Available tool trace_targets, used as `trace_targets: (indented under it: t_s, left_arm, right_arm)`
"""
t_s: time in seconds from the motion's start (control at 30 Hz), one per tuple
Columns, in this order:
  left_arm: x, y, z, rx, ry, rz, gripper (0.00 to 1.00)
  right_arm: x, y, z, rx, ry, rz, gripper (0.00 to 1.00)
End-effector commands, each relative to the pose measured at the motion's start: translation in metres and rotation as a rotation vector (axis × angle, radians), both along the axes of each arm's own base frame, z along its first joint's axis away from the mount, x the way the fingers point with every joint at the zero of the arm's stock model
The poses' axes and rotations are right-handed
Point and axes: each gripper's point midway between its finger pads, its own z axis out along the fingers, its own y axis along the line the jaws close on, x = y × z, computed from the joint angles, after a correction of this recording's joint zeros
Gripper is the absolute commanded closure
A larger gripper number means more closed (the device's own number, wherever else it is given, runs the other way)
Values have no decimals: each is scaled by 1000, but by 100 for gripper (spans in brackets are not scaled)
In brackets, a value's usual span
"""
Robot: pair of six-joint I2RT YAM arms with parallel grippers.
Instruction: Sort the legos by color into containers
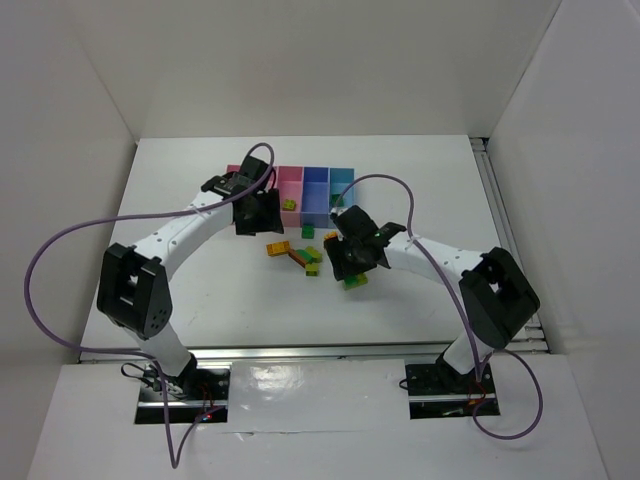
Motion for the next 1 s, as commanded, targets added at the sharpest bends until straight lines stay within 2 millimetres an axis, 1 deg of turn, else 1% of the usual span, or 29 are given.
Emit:
trace_targets:
  t_s: [0.0, 0.13, 0.2, 0.27, 0.3, 0.4, 0.47, 0.5, 0.53, 0.57, 0.6, 0.63, 0.67, 0.7, 0.73, 0.77, 0.83, 0.9, 0.97]
  left_arm:
    - [11, -5, 3, -17, -16, 6, 30]
    - [10, -7, 0, -21, -5, 2, 30]
    - [9, -8, 0, -28, -1, -3, 30]
    - [10, -6, 0, -15, -6, -5, 30]
    - [11, -5, 0, -8, -10, -1, 29]
    - [11, -4, 0, -4, -11, -9, 29]
    - [11, -3, 3, 5, -22, -31, 28]
    - [11, -3, 3, 11, -23, -41, 26]
    - [13, -3, 6, 19, -34, -62, 24]
    - [13, -2, 6, 25, -36, -72, 20]
    - [12, -3, 6, 25, -34, -92, 8]
    - [9, -8, 6, 2, -25, -126, 4]
    - [9, -7, 6, -16, -17, -147, 2]
    - [9, -10, 13, -50, -30, -171, 2]
    - [8, -20, 13, -98, -30, -209, 2]
    - [7, -19, 16, -110, -44, -234, 2]
    - [5, -24, 21, -142, -64, -264, 2]
    - [6, -26, 22, -147, -75, -281, 4]
    - [6, -26, 22, -143, -77, -289, 5]
  right_arm:
    - [-7, -5, 0, -14, 12, -52, 37]
    - [-8, -10, -5, -30, 11, -69, 39]
    - [-8, -12, -13, -53, 23, -74, 40]
    - [-9, -13, -16, -59, 30, -74, 43]
    - [-7, -11, -15, -53, 23, -74, 45]
    - [-4, -11, -16, -60, 19, -78, 57]
    - [-1, -9, -13, -53, 11, -78, 59]
    - [-1, -10, -16, -65, 12, -83, 59]
    - [1, -9, -13, -63, 10, -83, 63]
    - [-2, -11, -14, -74, 21, -82, 64]
    - [1, -11, -10, -79, 9, -79, 66]
    - [4, -8, -4, -72, 1, -79, 69]
    - [5, -8, -2, -76, -2, -70, 69]
    - [6, -8, 3, -72, -6, -70, 69]
    - [9, -6, 8, -67, -19, -61, 69]
    - [7, -8, 7, -79, -12, -52, 67]
    - [8, -4, 7, -70, -9, -47, 61]
    - [6, -4, -2, -83, 19, -42, 57]
    - [3, -4, -10, -83, 31, -38, 56]
